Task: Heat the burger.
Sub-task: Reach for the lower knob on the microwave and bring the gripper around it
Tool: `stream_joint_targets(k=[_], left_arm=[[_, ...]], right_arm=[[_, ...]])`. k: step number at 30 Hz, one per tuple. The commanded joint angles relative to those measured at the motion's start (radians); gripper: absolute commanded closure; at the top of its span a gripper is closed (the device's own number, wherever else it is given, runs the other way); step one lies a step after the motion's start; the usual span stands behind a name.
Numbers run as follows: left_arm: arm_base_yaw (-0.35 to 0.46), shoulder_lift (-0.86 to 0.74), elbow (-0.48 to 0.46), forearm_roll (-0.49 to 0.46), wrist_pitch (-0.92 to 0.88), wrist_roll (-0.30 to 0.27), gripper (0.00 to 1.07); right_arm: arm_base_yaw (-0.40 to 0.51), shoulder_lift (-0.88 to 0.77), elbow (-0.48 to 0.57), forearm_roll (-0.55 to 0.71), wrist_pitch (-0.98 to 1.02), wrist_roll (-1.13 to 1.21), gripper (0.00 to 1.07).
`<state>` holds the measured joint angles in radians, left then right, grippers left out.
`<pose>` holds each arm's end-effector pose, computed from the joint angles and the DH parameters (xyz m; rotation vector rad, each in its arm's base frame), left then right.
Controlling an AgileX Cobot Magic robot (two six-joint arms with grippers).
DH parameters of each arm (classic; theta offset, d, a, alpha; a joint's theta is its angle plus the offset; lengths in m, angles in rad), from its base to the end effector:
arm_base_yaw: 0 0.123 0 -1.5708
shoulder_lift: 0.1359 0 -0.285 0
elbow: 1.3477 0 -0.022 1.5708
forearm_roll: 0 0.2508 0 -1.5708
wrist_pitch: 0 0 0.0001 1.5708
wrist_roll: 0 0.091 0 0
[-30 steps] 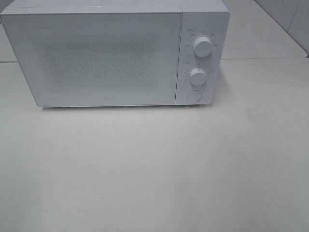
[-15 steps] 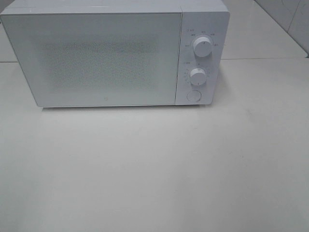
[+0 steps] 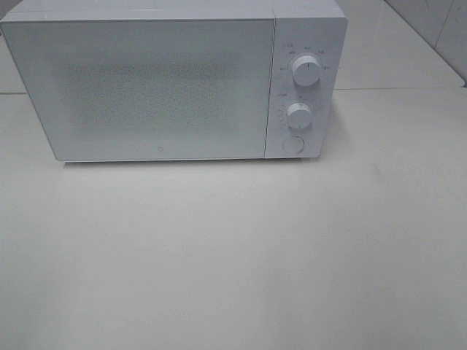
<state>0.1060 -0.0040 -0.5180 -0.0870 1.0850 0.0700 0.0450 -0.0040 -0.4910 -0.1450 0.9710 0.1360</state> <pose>-0.0080 -0.0079 0.2805 -0.0304 2.0433 0.0059 -0.0009 -0.0109 0.2828 0.0873 1.9502 -0.0517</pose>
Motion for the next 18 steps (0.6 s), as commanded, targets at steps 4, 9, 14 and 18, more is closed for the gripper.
stream_joint_targets(k=[4,9,14,18], left_arm=[[0.004,-0.024,0.002,0.001,-0.016,-0.008,0.09],[0.004,-0.024,0.002,0.001,-0.016,-0.008,0.09],[0.004,-0.024,0.002,0.001,-0.016,-0.008,0.09],[0.004,-0.024,0.002,0.001,-0.016,-0.008,0.09]], right_arm=[[-0.006,-0.026,-0.012,-0.002,-0.026,0.003,0.31],[-0.006,0.023,-0.021,-0.004,-0.052,0.034,0.31],[-0.006,0.129,-0.023,-0.003,-0.053,0.034,0.31],[-0.006,0.180,-0.026,0.007,-0.086,0.034,0.31]])
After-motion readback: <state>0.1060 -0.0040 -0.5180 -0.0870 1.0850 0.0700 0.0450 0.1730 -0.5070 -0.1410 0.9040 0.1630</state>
